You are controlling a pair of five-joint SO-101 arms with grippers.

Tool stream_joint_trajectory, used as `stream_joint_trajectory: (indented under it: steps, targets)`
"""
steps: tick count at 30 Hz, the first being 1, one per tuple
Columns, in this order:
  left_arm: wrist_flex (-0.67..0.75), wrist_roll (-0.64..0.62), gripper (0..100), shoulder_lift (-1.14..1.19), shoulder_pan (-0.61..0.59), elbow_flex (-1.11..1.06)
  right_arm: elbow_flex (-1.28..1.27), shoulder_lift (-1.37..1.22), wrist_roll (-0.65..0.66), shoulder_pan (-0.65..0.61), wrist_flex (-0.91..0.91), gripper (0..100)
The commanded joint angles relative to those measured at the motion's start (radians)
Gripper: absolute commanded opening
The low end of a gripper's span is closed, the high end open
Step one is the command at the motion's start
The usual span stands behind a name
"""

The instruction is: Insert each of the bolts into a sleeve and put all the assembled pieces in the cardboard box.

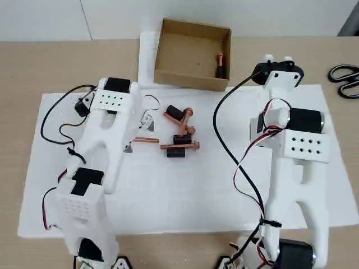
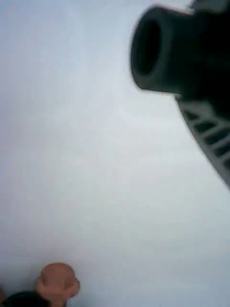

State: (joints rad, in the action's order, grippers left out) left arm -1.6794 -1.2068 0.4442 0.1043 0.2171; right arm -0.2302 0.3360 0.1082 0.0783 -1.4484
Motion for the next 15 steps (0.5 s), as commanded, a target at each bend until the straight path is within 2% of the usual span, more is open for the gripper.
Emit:
stream_joint_trajectory:
  steps: [1, 10, 15]
  targets:
    - [0.054, -0.035, 31, -0.02, -0.006, -0.007, 0.005, 0.038, 0.006, -0.001, 0.013, 0.4]
    - [0.08, -0.091, 31, 0.046, -0.044, -0.001, 0.005, 0.038, 0.006, 0.001, 0.015, 0.4]
    - [0.083, -0.091, 27, 0.048, -0.084, -0.002, 0.005, 0.036, 0.005, -0.001, 0.018, 0.4]
